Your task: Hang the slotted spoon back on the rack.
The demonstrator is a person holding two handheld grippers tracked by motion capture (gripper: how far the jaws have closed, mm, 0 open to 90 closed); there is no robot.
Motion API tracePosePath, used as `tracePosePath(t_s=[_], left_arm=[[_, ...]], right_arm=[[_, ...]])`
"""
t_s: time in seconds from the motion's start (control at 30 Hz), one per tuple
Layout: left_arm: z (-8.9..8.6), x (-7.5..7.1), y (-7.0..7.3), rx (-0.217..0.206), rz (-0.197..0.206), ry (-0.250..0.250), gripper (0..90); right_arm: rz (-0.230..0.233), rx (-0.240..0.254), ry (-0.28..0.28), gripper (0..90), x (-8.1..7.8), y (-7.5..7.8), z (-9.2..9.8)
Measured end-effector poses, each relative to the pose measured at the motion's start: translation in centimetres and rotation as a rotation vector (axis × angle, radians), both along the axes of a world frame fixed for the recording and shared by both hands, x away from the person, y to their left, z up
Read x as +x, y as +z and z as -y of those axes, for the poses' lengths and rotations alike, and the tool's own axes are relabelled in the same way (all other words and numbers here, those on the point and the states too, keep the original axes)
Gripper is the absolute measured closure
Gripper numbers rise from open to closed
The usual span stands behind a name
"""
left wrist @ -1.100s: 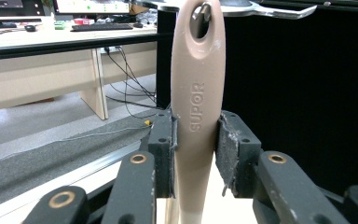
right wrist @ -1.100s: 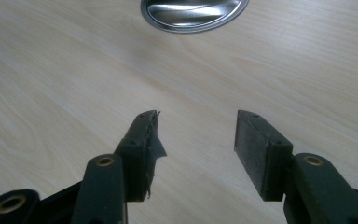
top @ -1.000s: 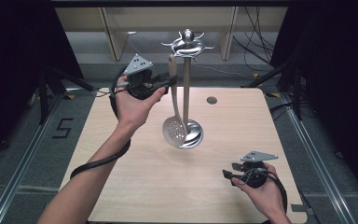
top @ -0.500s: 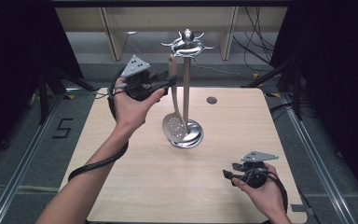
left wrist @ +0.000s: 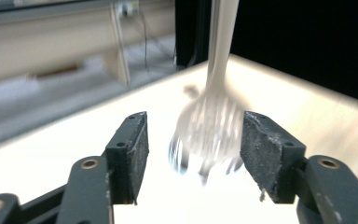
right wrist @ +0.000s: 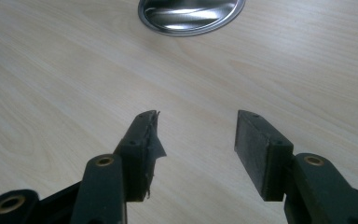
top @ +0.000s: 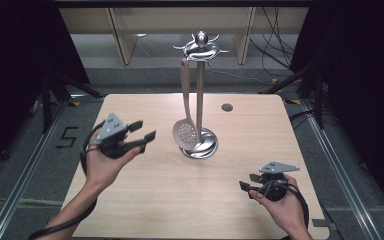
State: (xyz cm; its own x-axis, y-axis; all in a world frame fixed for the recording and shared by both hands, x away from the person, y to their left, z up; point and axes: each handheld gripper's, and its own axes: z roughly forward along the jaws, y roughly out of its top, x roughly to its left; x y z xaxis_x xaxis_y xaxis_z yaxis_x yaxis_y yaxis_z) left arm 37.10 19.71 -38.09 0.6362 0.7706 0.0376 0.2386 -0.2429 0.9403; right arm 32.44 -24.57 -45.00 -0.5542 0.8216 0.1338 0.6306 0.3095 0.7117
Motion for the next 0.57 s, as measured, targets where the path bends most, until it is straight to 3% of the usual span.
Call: tracePosePath(t_s=[0.1,0.13,0.17,0.2,0.23,0.33,0.4,0.43,0.47,0.57], left_arm=[[-2.0,-1.4,-3.8,0.037,-0.041,0.015,37.8],[-2.5,-1.9,-5.1,0.027,-0.06,0.022,38.0],[-3.1,-2.3,-6.2,0.047,-0.073,0.027,39.0],[-3.4,-2.7,-7.1,0.05,-0.117,0.033,40.8],[-3.5,-3.0,-7.4,0.041,-0.157,0.03,41.0],[-3.3,-3.0,-7.1,0.018,-0.154,0.028,40.2],[-3.1,-2.9,-6.8,0.012,-0.148,0.011,38.9],[-2.9,-2.9,-6.8,0.01,-0.148,0.015,38.9],[-2.9,-2.9,-6.9,0.021,-0.159,0.02,38.7],[-3.3,-2.6,-7.5,0.023,-0.181,0.019,38.5]], right_arm=[[0.013,-0.002,-0.001,49.4,0.1,0.0,0.0],[0.011,-0.002,-0.003,49.4,0.1,-0.1,0.1],[-0.009,0.019,-0.009,49.2,0.0,-0.1,-0.1],[-0.016,0.022,-0.018,49.2,0.0,-0.1,-0.1],[-0.011,0.02,-0.014,49.1,0.0,-0.1,0.0],[0.014,-0.001,-0.002,48.5,0.1,-0.1,0.1],[-0.007,0.027,-0.014,47.9,0.1,-0.2,-0.1],[0.025,0.002,-0.003,47.7,0.2,-0.1,0.2],[0.008,0.043,-0.007,47.4,0.3,-0.3,0.1],[0.021,0.033,-0.017,46.2,0.3,-0.3,0.2]])
